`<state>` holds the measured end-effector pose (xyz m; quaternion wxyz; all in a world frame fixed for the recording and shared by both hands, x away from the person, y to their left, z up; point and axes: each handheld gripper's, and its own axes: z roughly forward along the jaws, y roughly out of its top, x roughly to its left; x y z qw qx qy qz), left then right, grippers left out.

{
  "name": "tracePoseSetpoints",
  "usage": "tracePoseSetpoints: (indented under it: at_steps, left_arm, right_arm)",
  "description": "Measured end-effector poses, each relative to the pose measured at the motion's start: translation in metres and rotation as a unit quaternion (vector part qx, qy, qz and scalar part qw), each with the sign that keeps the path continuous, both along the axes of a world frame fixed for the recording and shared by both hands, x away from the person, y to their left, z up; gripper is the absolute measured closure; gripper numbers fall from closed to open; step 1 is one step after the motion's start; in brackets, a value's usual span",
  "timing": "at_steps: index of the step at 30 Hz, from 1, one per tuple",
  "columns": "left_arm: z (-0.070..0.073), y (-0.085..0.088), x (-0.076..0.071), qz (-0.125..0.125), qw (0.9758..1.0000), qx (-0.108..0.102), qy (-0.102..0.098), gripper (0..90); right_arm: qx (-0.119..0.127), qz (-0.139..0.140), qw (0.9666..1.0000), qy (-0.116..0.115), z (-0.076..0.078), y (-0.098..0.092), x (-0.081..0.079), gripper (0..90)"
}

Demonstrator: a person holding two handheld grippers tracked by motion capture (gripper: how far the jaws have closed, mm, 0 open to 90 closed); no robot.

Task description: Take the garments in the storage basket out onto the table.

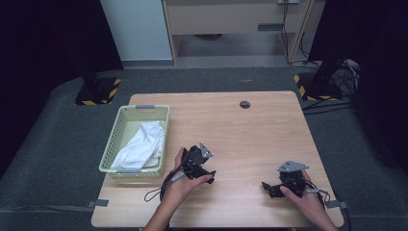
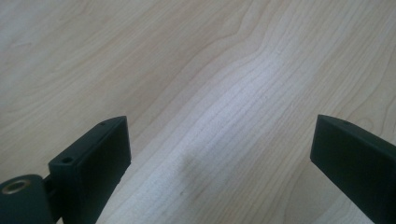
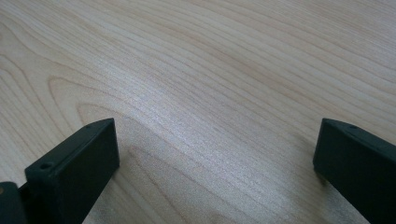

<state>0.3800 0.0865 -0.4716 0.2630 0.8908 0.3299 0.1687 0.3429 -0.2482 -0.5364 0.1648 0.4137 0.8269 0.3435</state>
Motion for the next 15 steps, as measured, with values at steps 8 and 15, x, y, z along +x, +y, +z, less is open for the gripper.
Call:
tracePoseSetpoints:
  at_steps: [8, 15]
  left_arm:
    - [0.006, 0.006, 0.012, 0.004, 0.9999, 0.011, -0.003, 5.0]
    - [0.033, 0.025, 0.016, 0.004, 0.9994, 0.029, -0.017, 4.2]
  right_arm:
    - [0.0, 0.0, 1.0, 0.0, 0.0, 0.0, 0.0, 0.4]
    - [0.0, 0.0, 1.0, 0.0, 0.0, 0.0, 0.0, 0.4]
